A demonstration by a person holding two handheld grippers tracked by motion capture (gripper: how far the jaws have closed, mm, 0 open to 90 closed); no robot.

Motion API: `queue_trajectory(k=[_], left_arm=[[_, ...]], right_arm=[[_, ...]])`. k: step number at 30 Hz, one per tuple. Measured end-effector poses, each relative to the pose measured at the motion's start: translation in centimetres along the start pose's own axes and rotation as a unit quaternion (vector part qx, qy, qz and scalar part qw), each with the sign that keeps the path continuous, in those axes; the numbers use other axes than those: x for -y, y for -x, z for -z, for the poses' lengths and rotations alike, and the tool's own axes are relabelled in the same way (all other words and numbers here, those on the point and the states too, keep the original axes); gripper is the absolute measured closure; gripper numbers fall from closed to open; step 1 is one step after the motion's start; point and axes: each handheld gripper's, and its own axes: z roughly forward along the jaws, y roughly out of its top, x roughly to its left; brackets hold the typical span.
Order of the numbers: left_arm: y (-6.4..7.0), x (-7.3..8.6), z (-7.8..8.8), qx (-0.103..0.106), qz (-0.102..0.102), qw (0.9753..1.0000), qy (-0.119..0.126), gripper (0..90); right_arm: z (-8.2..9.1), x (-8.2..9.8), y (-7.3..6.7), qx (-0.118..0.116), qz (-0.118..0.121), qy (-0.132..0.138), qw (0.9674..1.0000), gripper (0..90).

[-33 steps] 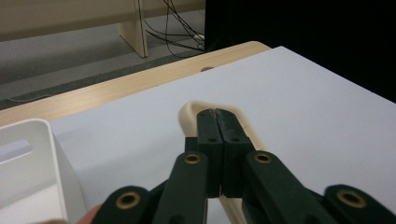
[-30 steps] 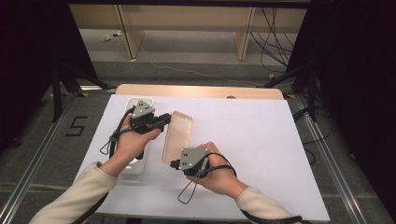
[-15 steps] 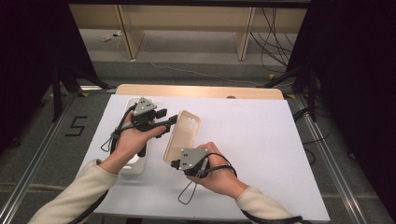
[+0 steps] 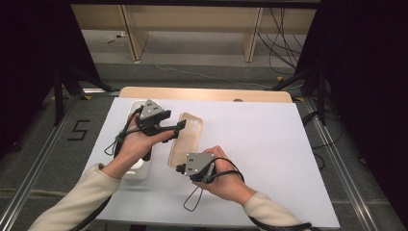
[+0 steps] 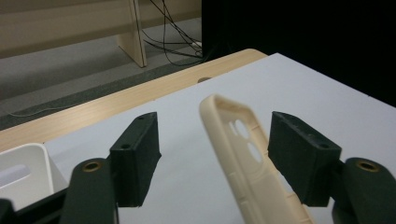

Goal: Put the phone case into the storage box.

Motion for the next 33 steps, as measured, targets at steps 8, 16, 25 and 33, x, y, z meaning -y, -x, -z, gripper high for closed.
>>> queue_trajectory(k=[8,16,25,33], left_arm=[[0.2,0.2,-0.7,-0.007,-0.013,0.9997,-0.019,23.5],[0.3,-0.1,-1.0,-0.01,-0.015,0.9996,-0.023,32.5],[0.5,-0.2,-1.2,0.001,0.001,0.9993,-0.038,61.2],[1.1,-0.5,-1.0,0.001,0.016,0.9993,-0.033,74.4]], right_arm=[[0.1,0.0,0.0,-0.003,0.002,0.001,1.0,89.1],[0.0,-0.2,-0.1,-0.003,0.007,0.0,1.0,89.1],[0.1,-0.2,-0.1,-0.003,0.008,0.0,1.0,89.1],[-0.1,-0.2,-0.2,-0.006,0.008,-0.004,0.9999,89.1]])
